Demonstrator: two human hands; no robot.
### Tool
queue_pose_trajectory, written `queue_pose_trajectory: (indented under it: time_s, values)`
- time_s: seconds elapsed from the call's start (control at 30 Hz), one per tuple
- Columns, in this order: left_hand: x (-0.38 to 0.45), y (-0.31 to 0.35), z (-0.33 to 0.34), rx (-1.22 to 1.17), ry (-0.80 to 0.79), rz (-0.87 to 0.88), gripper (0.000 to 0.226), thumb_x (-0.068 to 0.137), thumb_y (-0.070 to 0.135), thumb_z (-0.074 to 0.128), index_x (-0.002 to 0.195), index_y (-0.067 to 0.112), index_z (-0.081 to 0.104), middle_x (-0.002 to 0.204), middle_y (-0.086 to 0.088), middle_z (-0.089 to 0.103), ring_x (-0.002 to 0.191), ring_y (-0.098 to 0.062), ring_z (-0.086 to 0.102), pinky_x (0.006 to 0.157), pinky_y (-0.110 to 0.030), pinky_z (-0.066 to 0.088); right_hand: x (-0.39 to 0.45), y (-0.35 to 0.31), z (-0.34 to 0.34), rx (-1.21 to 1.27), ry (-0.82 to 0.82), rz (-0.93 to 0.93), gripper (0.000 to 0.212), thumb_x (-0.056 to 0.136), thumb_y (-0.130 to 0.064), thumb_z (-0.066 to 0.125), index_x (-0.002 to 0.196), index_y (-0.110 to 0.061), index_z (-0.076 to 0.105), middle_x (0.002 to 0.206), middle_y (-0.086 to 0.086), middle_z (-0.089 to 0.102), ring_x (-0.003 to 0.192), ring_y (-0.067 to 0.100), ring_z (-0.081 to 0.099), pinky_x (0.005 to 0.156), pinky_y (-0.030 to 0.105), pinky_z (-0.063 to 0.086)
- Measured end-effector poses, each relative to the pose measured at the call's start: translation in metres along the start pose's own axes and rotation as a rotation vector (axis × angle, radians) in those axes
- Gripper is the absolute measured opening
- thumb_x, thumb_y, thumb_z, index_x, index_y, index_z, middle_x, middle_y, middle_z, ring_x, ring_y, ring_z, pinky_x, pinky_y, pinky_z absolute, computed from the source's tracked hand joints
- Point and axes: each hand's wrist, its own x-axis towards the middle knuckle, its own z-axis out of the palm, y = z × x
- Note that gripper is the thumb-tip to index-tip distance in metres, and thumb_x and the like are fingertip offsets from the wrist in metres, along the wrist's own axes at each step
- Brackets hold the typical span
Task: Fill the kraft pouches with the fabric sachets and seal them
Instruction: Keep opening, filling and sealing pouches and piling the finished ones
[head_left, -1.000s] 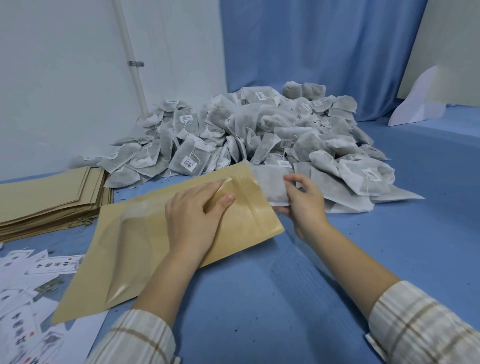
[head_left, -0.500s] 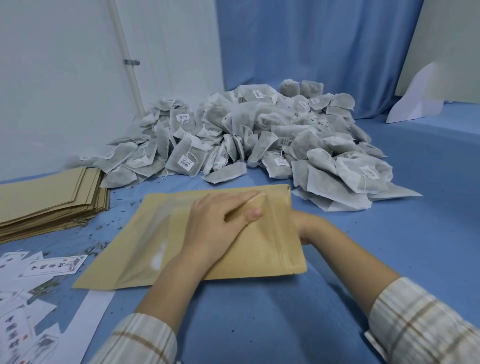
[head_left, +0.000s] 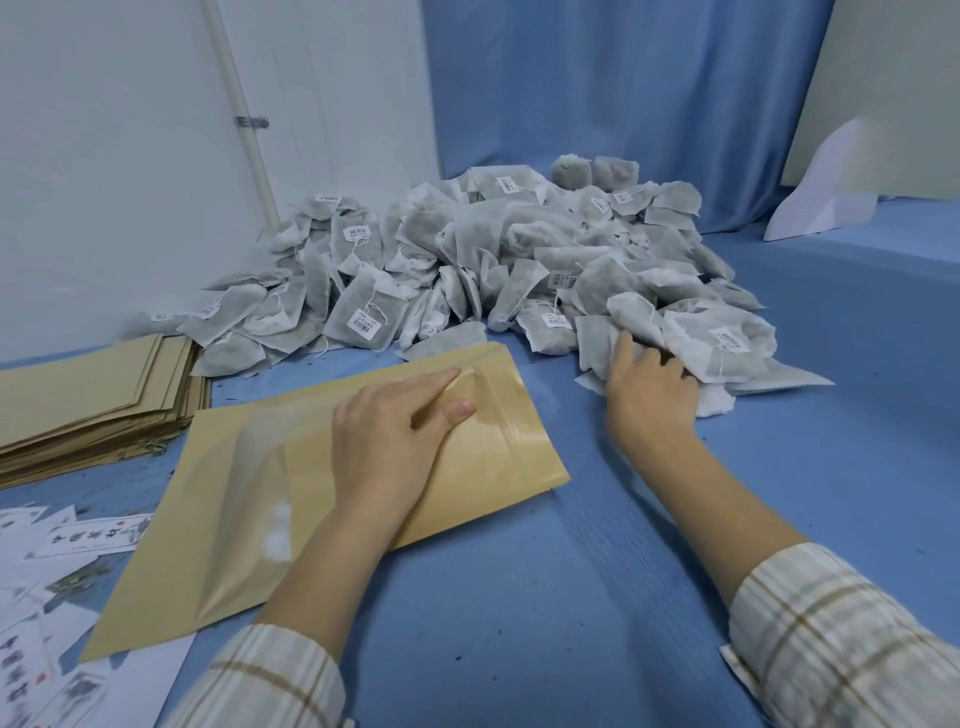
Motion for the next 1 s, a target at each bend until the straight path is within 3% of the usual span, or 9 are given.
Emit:
queue_pose_trajectory:
  time_s: [0.13, 0.3, 0.43, 0.53, 0.57, 0.67, 0.83, 0.9, 1.0]
  values:
    - [0.000, -0.001, 0.000, -0.012, 0.008, -0.013, 0.033, 0.080, 0.045, 0.067, 0.112, 0.035, 0.069, 0.110, 0.010, 0.070, 0.104, -0.017, 0.060, 0.097, -0.040, 0.040, -0.007, -0.005, -0.008, 0.500, 0.204, -0.039, 0.035, 0.087, -0.008, 0.046, 0.118, -0.017, 0.058, 0.107, 0.011, 0.064, 0.103, 0.032, 0.054, 0.075, 0.034, 0.040]
    - [0.003, -0.006, -0.005, 0.009, 0.089, -0.036, 0.032, 0.081, 0.045, 0.066, 0.111, 0.034, 0.070, 0.107, 0.008, 0.071, 0.103, -0.020, 0.060, 0.096, -0.041, 0.039, -0.012, -0.024, -0.023, 1.323, 0.397, 0.255, 0.021, 0.087, -0.010, 0.050, 0.099, -0.021, 0.064, 0.063, -0.014, 0.055, 0.060, 0.000, 0.052, 0.064, 0.010, 0.038]
    - [0.005, -0.013, -0.008, 0.060, 0.156, -0.063, 0.031, 0.082, 0.044, 0.066, 0.110, 0.033, 0.070, 0.101, 0.004, 0.072, 0.100, -0.023, 0.060, 0.096, -0.040, 0.037, -0.005, -0.014, -0.031, 1.721, 0.439, 0.579, 0.020, 0.086, -0.009, 0.055, 0.094, -0.026, 0.059, 0.074, -0.006, 0.061, 0.065, 0.008, 0.054, 0.072, 0.027, 0.048]
    - [0.006, -0.016, -0.009, 0.053, 0.163, -0.091, 0.031, 0.082, 0.045, 0.066, 0.111, 0.035, 0.069, 0.100, 0.004, 0.072, 0.101, -0.023, 0.058, 0.094, -0.031, 0.029, 0.002, -0.007, -0.034, 2.002, 0.432, 0.754, 0.025, 0.087, -0.007, 0.056, 0.102, -0.028, 0.058, 0.099, -0.005, 0.066, 0.077, 0.009, 0.062, 0.079, 0.027, 0.055]
    - [0.006, -0.016, -0.009, 0.050, 0.165, -0.091, 0.031, 0.082, 0.045, 0.066, 0.111, 0.034, 0.069, 0.100, 0.004, 0.072, 0.102, -0.023, 0.058, 0.094, -0.031, 0.028, 0.001, -0.006, -0.034, 2.030, 0.403, 0.741, 0.028, 0.087, -0.007, 0.056, 0.105, -0.027, 0.057, 0.102, -0.007, 0.067, 0.075, 0.008, 0.062, 0.076, 0.027, 0.056]
    - [0.007, -0.015, -0.010, 0.026, 0.174, -0.082, 0.031, 0.081, 0.043, 0.067, 0.110, 0.032, 0.070, 0.101, 0.003, 0.072, 0.103, -0.024, 0.059, 0.099, -0.037, 0.034, -0.010, -0.015, -0.030, 1.934, 0.259, 0.592, 0.028, 0.088, -0.004, 0.055, 0.109, -0.022, 0.057, 0.063, -0.009, 0.061, 0.052, 0.007, 0.053, 0.053, 0.022, 0.048]
    - [0.004, -0.007, -0.009, -0.041, 0.151, -0.060, 0.030, 0.080, 0.043, 0.067, 0.109, 0.035, 0.070, 0.102, 0.008, 0.071, 0.101, -0.020, 0.057, 0.100, -0.038, 0.033, -0.026, -0.043, -0.026, 1.965, -0.130, 0.336, 0.016, 0.089, -0.005, 0.056, 0.102, -0.014, 0.059, 0.081, 0.003, 0.063, 0.071, 0.015, 0.058, 0.062, 0.022, 0.051]
    - [0.002, -0.002, -0.006, -0.061, 0.134, 0.002, 0.028, 0.079, 0.042, 0.068, 0.107, 0.037, 0.070, 0.102, 0.012, 0.071, 0.098, -0.016, 0.056, 0.098, -0.035, 0.033, -0.031, -0.051, -0.027, 1.822, -0.346, 0.121, 0.015, 0.087, -0.003, 0.058, 0.100, -0.008, 0.063, 0.078, 0.004, 0.065, 0.068, 0.016, 0.060, 0.057, 0.020, 0.050]
    - [-0.001, 0.000, -0.003, -0.086, 0.142, 0.108, 0.025, 0.078, 0.038, 0.071, 0.103, 0.035, 0.072, 0.100, 0.018, 0.069, 0.093, -0.004, 0.053, 0.091, -0.016, 0.028, -0.035, -0.051, -0.026, 1.486, -0.607, -0.220, 0.018, 0.090, -0.007, 0.056, 0.080, -0.016, 0.068, 0.071, -0.008, 0.068, 0.060, -0.002, 0.061, 0.052, 0.011, 0.046]
